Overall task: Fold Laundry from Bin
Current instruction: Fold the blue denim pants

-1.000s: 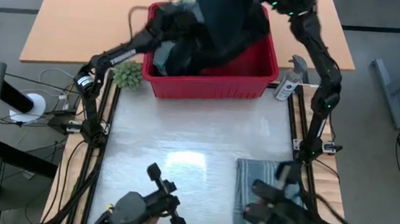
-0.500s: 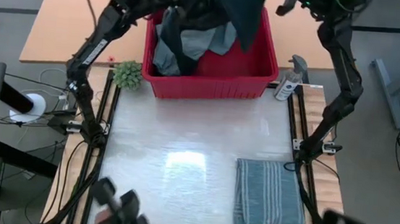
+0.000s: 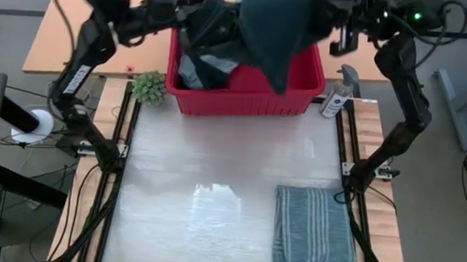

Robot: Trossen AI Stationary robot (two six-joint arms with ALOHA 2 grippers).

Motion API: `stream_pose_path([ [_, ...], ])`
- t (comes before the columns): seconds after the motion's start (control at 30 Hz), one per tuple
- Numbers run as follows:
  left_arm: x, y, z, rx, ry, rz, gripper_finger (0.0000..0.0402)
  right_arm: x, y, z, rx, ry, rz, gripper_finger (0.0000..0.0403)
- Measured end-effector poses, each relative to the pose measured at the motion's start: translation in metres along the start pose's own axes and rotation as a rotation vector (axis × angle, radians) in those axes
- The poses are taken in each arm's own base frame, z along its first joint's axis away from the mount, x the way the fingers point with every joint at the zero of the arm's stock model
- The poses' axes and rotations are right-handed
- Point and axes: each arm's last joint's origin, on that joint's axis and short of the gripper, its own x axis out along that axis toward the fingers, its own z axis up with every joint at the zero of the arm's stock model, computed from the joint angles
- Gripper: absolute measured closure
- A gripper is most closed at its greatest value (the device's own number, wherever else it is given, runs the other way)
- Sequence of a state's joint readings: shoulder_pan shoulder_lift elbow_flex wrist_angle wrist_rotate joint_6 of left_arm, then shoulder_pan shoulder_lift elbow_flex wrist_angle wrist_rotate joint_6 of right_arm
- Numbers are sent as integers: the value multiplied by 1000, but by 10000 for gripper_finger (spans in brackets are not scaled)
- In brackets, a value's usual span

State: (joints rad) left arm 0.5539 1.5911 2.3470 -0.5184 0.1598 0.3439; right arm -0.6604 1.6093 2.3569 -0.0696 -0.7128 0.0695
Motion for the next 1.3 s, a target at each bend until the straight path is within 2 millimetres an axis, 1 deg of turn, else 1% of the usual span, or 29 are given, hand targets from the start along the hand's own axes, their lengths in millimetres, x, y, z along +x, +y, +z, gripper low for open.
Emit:
stream_pose_path([
  [0.2, -37, -23, 37, -16, -112, -100, 401, 11, 26, 10, 21, -56, 91, 376],
  [0.33, -62, -34, 52, -68, -157, -278, 401, 21, 45, 10, 86, -60, 163, 376],
  [0.43, -73, -44, 53, -180, -123, -435, 401, 28, 58, 5, 154, -27, 213, 376],
  [0.5, -77, -52, 50, -247, -54, -503, 401, 35, 68, -1, 196, 11, 211, 376],
  [0.6, -81, -63, 41, -322, 90, -571, 401, 45, 83, -14, 231, 98, 160, 376],
  [0.67, -85, -72, 33, -361, 208, -603, 401, 52, 93, -26, 257, 185, 123, 376],
  [0.77, -83, -90, 16, -376, 407, -616, 401, 61, 108, -48, 305, 339, 78, 376],
  [0.9, -80, -120, -16, -381, 724, -611, 401, 75, 130, -87, 404, 576, 5, 376],
  [1.03, -77, -156, -50, -368, 945, -647, 401, 86, 154, -130, 498, 804, 3, 376],
  [1.13, -75, -182, -71, -409, 1023, -706, 401, 89, 170, -161, 556, 972, 12, 376],
  [1.2, -75, -195, -78, -474, 1037, -763, 401, 87, 178, -178, 589, 1095, 7, 376],
  [1.23, -75, -199, -81, -519, 1042, -786, 401, 86, 182, -189, 599, 1166, 10, 376],
  [1.3, -78, -203, -81, -609, 1036, -817, 401, 81, 186, -206, 602, 1287, 17, 376],
])
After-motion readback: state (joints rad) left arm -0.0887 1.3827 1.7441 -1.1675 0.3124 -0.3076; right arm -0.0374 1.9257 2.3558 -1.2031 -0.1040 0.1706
